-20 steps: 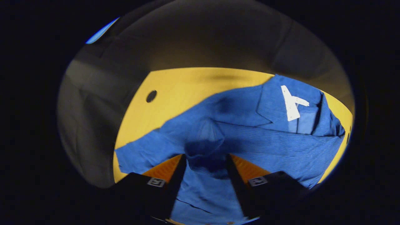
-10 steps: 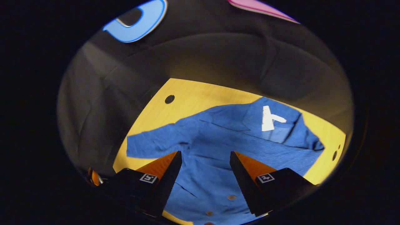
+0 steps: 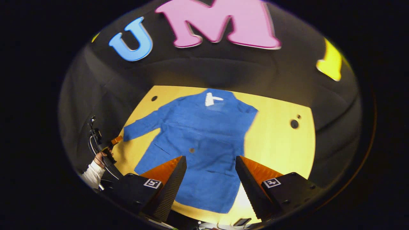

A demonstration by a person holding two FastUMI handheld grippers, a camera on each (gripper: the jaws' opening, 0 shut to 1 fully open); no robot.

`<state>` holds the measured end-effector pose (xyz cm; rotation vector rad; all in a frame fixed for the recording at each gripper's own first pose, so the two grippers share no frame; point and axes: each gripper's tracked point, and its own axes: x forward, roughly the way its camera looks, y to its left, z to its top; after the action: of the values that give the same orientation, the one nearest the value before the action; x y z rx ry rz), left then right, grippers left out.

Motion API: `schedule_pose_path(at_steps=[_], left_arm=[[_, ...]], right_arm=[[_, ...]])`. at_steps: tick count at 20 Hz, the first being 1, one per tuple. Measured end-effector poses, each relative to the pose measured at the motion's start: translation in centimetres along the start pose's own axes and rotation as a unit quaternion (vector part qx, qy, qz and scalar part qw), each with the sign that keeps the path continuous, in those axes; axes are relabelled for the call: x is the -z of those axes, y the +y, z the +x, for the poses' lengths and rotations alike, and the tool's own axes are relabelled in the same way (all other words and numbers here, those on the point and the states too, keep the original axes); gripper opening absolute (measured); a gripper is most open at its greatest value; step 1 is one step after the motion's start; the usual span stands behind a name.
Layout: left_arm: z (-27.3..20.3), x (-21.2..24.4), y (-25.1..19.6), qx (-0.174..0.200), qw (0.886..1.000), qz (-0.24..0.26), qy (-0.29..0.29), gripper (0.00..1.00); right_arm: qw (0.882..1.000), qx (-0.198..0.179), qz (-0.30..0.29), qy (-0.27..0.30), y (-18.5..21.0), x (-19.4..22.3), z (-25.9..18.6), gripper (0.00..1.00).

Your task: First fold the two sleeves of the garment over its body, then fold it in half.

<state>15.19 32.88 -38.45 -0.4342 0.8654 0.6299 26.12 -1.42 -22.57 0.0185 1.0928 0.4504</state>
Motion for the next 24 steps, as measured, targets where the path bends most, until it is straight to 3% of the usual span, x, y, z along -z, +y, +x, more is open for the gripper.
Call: schedule_pose_path(at_steps=[5,6,9,10,12,15,16,17,18,21,24], left_arm=[[4.2,0.5,0.1,-0.002,0.998,0.019,0.052,0.83],[4.7,1.1,-0.2,-0.004,0.997,0.011,0.073,0.84],[5.4,0.4,-0.9,0.017,0.996,0.065,0.066,0.84],[5.8,0.5,-1.0,0.019,0.996,0.06,0.07,0.84],[5.5,-0.1,-0.7,0.024,0.996,0.058,0.069,0.71],[5.4,-0.9,-0.7,0.036,0.996,0.027,0.078,0.17],[5.2,-1.0,-0.9,0.039,0.995,0.027,0.088,0.08],[5.4,-1.2,-0.7,0.039,0.995,0.028,0.084,0.1],[5.4,-1.2,-0.8,0.042,0.995,0.024,0.088,0.0],[5.5,-1.5,-1.0,0.053,0.994,0.023,0.089,0.0],[3.9,-4.4,-2.0,0.089,0.993,-0.016,0.072,0.0]], right_arm=[[0.994,0.054,0.096,-0.015,-6.1,4.5,-4.6,0.99],[0.992,0.057,0.107,-0.019,-6.6,5.2,-5.2,0.99],[0.99,0.058,0.128,-0.013,-7.0,8.1,-7.0,0.99],[0.989,0.061,0.131,-0.011,-7.1,8.9,-7.2,0.99],[0.988,0.061,0.141,-0.009,-6.9,9.8,-7.1,0.99],[0.986,0.051,0.159,-0.005,-6.5,10.7,-7.1,0.99],[0.986,0.053,0.157,-0.004,-6.7,10.9,-7.0,0.99],[0.986,0.056,0.156,-0.005,-6.9,11.0,-7.0,0.99],[0.986,0.057,0.158,-0.006,-7.0,11.2,-7.1,0.99],[0.984,0.057,0.169,-0.006,-7.0,11.7,-7.1,0.99],[0.983,0.063,0.175,-0.003,-7.3,11.9,-6.9,0.99]])
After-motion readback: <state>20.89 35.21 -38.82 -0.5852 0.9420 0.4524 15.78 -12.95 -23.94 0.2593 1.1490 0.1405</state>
